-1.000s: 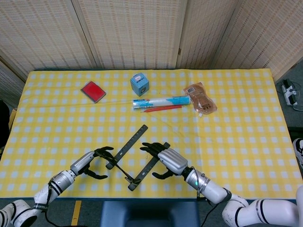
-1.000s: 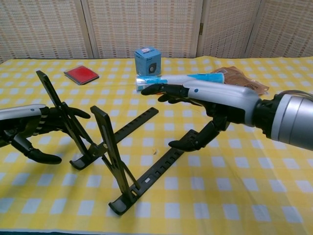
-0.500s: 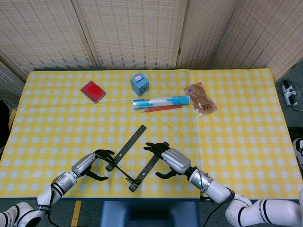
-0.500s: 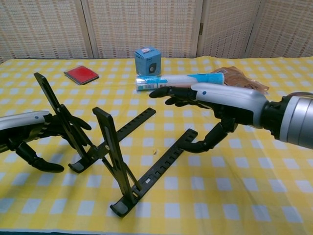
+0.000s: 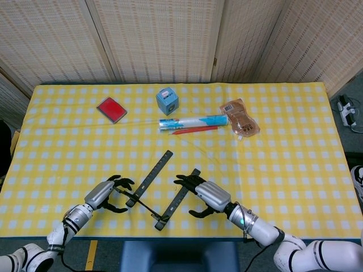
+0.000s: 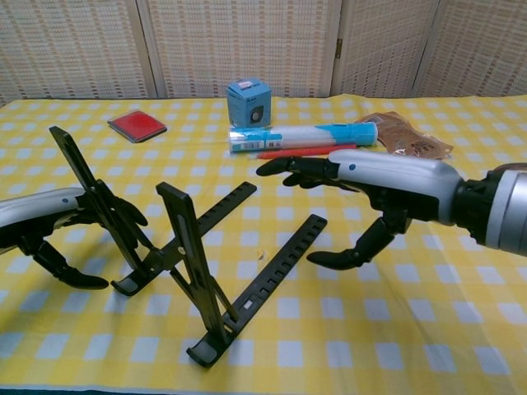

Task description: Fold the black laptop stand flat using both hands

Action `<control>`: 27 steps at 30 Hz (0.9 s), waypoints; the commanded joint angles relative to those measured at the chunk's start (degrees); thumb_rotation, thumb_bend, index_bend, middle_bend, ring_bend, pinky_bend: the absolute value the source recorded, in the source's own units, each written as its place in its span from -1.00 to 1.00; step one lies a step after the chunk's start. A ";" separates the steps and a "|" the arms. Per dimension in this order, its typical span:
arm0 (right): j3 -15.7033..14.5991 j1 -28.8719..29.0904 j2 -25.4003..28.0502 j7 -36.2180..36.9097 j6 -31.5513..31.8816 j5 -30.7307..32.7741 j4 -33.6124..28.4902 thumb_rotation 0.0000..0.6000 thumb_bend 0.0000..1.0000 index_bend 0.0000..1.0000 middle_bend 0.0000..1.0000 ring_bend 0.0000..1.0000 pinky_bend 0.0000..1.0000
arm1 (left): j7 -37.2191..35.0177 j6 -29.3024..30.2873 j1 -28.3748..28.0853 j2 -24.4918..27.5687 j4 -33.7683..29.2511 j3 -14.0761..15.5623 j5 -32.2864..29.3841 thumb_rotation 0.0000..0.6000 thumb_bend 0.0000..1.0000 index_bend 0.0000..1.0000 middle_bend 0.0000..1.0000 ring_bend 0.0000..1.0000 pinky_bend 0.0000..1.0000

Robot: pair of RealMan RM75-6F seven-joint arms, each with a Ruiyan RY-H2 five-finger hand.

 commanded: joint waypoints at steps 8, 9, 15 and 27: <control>-1.14 0.30 -2.38 -3.14 -1.82 0.81 0.00 1.00 -0.25 -1.00 -1.00 -1.00 -1.00 | 2.18 1.27 1.22 0.31 0.06 0.03 0.41 1.00 -0.62 -0.64 -0.37 -0.54 -0.80; -1.43 0.66 -2.82 -3.02 -2.89 1.05 -0.22 1.00 -0.25 -1.00 -1.00 -1.00 -1.00 | 2.73 1.45 1.41 0.06 0.24 -0.06 0.25 1.00 -0.62 -0.65 -0.38 -0.55 -0.80; -2.19 2.94 -3.08 2.04 -9.20 2.50 -3.12 1.00 -0.24 -1.00 -1.00 -0.98 -1.00 | 3.56 1.39 1.71 0.22 -0.15 -0.05 0.36 1.00 -0.62 -0.66 -0.39 -0.57 -0.80; -0.96 6.02 -2.33 3.97 -13.59 3.65 -2.70 1.00 -0.24 -1.00 -0.84 -0.93 -1.00 | 3.95 0.84 1.99 0.27 -0.50 -0.38 0.18 1.00 -0.62 -0.67 -0.39 -0.57 -0.82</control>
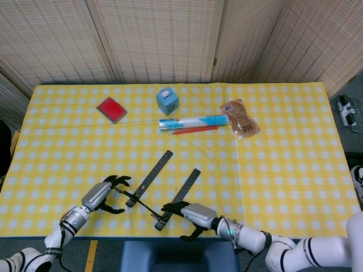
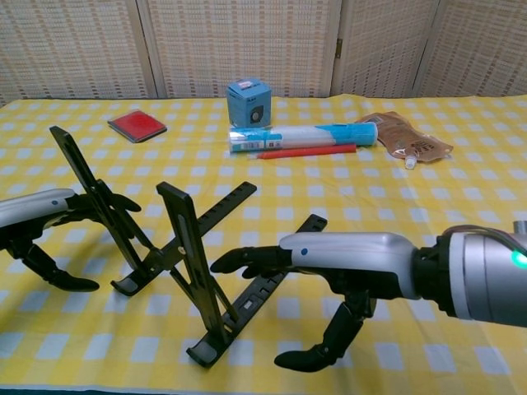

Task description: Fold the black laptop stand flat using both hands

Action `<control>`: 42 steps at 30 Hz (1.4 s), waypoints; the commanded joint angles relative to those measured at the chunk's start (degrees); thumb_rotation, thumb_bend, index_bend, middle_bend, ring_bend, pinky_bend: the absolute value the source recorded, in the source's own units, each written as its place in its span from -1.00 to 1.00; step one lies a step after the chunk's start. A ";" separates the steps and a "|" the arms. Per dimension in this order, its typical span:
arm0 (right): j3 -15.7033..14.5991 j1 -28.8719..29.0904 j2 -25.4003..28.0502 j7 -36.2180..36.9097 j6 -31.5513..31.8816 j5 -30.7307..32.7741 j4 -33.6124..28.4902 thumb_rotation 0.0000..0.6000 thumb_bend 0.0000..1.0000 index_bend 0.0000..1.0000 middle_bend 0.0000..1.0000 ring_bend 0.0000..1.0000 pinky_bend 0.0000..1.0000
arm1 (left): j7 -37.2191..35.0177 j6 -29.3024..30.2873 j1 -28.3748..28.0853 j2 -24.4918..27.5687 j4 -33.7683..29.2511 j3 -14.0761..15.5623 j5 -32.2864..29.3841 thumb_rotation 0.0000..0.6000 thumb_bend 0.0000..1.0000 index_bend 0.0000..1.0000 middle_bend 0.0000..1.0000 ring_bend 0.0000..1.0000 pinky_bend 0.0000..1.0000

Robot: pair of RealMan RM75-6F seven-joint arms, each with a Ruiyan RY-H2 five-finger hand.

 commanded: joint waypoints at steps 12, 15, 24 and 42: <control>0.84 1.68 0.00 -1.52 -2.29 2.82 0.57 1.00 -0.24 -1.00 -0.71 -0.93 -1.00 | 0.24 -0.36 0.31 0.17 -0.25 -0.36 -0.32 1.00 -0.62 -0.67 -0.39 -0.57 -0.82; 0.59 1.46 0.65 -1.45 -2.01 2.63 0.13 1.00 -0.24 -1.00 -0.69 -0.92 -1.00 | 0.26 -0.40 0.37 0.20 -0.30 -0.38 -0.24 1.00 -0.62 -0.67 -0.40 -0.57 -0.82; -0.12 1.35 0.90 -0.52 -2.28 1.73 0.13 1.00 -0.24 -1.00 -0.66 -0.92 -1.00 | 0.37 -0.64 0.43 0.11 -0.41 -0.55 -0.27 1.00 -0.62 -0.67 -0.40 -0.57 -0.83; -0.84 1.74 -1.05 -0.04 -2.93 1.08 0.61 1.00 -0.24 -1.00 -0.66 -0.92 -1.00 | 0.13 -0.71 0.78 0.13 -0.31 -0.62 -0.17 1.00 -0.62 -0.67 -0.40 -0.57 -0.83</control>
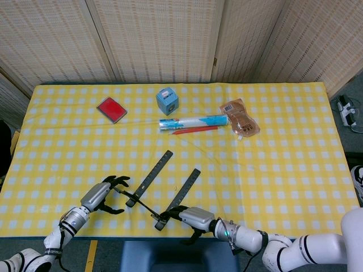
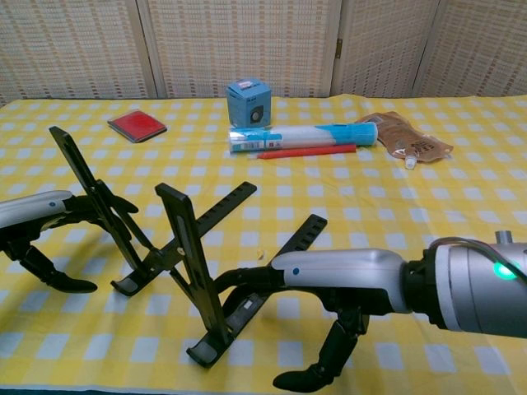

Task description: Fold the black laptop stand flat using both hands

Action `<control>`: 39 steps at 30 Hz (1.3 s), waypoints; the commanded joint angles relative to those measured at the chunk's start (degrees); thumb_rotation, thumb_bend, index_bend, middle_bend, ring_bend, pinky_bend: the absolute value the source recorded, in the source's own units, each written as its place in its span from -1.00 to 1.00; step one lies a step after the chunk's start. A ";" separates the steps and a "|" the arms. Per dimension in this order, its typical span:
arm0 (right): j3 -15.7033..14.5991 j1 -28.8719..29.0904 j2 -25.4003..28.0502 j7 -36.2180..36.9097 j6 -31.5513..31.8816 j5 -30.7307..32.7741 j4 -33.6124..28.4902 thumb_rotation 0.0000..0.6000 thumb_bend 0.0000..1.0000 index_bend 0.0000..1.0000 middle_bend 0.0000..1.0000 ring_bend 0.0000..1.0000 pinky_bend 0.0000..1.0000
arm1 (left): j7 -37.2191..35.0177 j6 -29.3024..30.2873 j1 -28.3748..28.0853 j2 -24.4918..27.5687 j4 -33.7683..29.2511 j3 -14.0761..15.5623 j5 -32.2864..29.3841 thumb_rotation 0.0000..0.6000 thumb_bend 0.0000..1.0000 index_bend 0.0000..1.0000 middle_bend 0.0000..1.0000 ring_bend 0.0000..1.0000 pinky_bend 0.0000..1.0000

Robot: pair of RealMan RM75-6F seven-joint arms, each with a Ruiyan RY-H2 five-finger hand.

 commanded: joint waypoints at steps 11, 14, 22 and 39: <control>1.30 -2.26 4.93 -0.21 6.66 -1.99 -3.59 1.00 -0.24 -1.00 -0.83 -0.92 -1.00 | 2.12 3.08 0.66 -0.16 0.60 -0.54 1.44 1.00 -0.62 -0.75 -0.48 -0.62 -0.83; 2.02 -3.26 7.55 -0.43 9.43 -2.49 -5.07 1.00 -0.25 -1.00 -0.87 -0.91 -1.00 | 3.90 3.20 0.54 -0.63 0.78 -1.20 0.83 1.00 -0.62 -0.81 -0.57 -0.69 -0.83; 2.70 -5.89 12.92 0.54 14.91 -3.85 -8.16 1.00 -0.25 -1.00 -0.88 -0.92 -1.00 | 5.03 0.28 -2.22 0.34 -1.65 -3.97 -1.05 1.00 -0.62 -0.82 -0.59 -0.73 -0.85; 2.35 -10.34 18.23 4.70 24.05 -10.31 -10.38 1.00 -0.24 -1.00 -0.89 -0.89 -1.00 | 11.64 -13.20 -11.31 -3.16 -0.81 -9.95 -12.55 1.00 -0.62 -0.82 -0.59 -0.73 -0.86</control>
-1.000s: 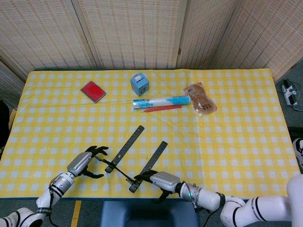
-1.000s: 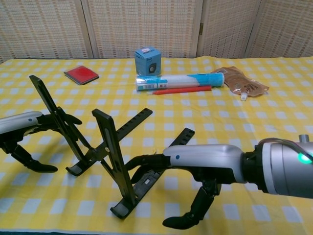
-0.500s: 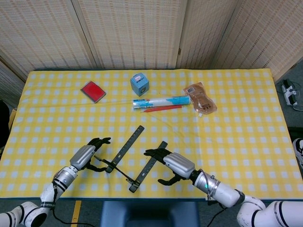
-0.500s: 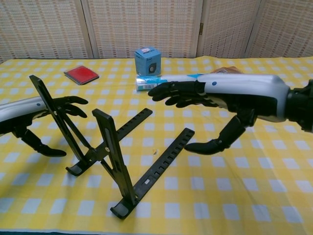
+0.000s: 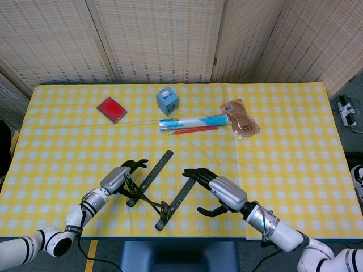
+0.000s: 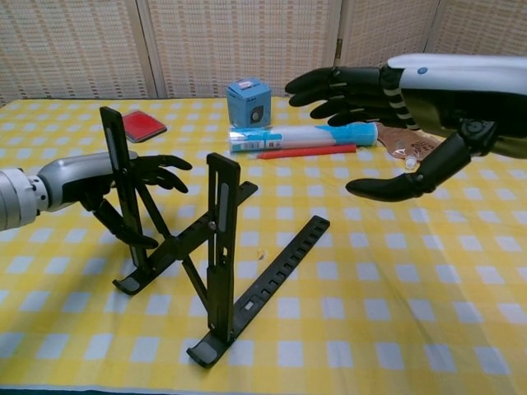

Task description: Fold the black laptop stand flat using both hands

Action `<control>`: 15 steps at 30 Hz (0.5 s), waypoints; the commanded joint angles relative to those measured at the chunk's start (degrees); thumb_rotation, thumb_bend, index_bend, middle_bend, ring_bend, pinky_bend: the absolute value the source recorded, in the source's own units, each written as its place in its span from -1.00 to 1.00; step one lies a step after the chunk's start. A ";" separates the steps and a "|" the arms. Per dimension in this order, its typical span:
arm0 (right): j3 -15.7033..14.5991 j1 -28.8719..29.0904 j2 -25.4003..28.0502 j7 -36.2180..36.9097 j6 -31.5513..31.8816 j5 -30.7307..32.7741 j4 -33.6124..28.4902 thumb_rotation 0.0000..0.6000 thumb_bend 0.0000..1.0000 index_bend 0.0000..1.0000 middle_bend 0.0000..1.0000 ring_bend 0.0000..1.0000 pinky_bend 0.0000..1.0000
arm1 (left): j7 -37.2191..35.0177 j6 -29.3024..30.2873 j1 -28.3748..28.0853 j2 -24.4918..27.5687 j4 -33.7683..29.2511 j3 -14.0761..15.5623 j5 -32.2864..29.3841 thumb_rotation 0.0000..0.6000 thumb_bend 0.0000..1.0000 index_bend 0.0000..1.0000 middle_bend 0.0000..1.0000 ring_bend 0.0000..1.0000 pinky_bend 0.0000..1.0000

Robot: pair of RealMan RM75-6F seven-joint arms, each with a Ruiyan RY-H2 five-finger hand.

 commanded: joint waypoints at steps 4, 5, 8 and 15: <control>0.52 -1.94 1.36 0.36 5.45 -3.71 -0.74 1.00 -0.24 -1.00 -0.90 -0.92 -1.00 | 4.70 -3.21 -2.54 -0.75 1.04 -1.73 -5.22 1.00 -0.62 -0.82 -0.59 -0.73 -0.86; 0.56 -2.21 1.50 0.41 6.19 -4.17 -0.94 1.00 -0.24 -1.00 -0.90 -0.92 -1.00 | 5.17 -3.26 -2.65 -0.62 0.83 -1.83 -5.61 1.00 -0.62 -0.83 -0.59 -0.74 -0.86; 0.38 -2.62 1.85 0.30 7.32 -5.52 -1.10 1.00 -0.25 -1.00 -0.91 -0.92 -1.00 | 6.69 -3.59 -3.14 -0.43 0.44 -2.12 -6.93 1.00 -0.62 -0.83 -0.59 -0.74 -0.86; -0.48 -2.72 1.71 -0.20 6.43 -5.57 -0.46 1.00 -0.25 -1.00 -0.91 -0.93 -1.00 | 7.47 -2.67 -2.88 2.77 -2.78 -2.66 -7.12 1.00 -0.62 -0.83 -0.59 -0.74 -0.88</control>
